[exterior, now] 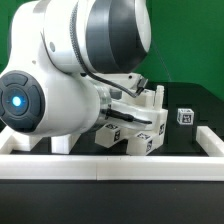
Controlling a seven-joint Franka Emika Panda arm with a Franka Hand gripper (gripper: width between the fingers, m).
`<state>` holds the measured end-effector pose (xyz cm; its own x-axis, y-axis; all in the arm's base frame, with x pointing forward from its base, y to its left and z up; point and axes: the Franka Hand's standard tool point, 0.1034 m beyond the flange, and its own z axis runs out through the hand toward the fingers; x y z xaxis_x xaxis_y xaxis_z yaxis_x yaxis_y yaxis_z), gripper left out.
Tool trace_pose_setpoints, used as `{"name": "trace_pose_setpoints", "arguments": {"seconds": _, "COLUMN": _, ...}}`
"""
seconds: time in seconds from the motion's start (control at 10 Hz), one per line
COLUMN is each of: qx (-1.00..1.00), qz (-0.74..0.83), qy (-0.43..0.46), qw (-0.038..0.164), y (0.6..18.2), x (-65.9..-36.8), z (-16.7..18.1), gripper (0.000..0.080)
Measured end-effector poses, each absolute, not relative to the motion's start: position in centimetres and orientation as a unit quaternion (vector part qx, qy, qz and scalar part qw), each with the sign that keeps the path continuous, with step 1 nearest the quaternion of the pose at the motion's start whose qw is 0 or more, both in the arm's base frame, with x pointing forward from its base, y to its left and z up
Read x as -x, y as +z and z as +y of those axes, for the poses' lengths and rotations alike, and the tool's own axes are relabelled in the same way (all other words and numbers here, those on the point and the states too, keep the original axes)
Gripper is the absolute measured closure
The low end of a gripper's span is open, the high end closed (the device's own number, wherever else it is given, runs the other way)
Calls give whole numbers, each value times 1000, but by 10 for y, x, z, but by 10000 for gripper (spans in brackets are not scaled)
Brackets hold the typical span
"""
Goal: Assemble chair
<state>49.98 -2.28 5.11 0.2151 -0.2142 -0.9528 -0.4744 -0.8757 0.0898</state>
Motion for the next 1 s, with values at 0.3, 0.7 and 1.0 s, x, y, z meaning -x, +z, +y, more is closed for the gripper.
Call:
{"name": "trace_pose_setpoints", "arguments": {"seconds": 0.3, "qx": 775, "qz": 226, "qy": 580, "qw": 113, "y": 54, "x": -505, "z": -27, "gripper": 359}}
{"name": "trace_pose_setpoints", "arguments": {"seconds": 0.7, "qx": 782, "qz": 231, "qy": 565, "qw": 124, "y": 58, "x": -509, "z": -40, "gripper": 152}}
{"name": "trace_pose_setpoints", "arguments": {"seconds": 1.0, "qx": 783, "qz": 232, "qy": 563, "qw": 124, "y": 57, "x": -510, "z": -40, "gripper": 151}}
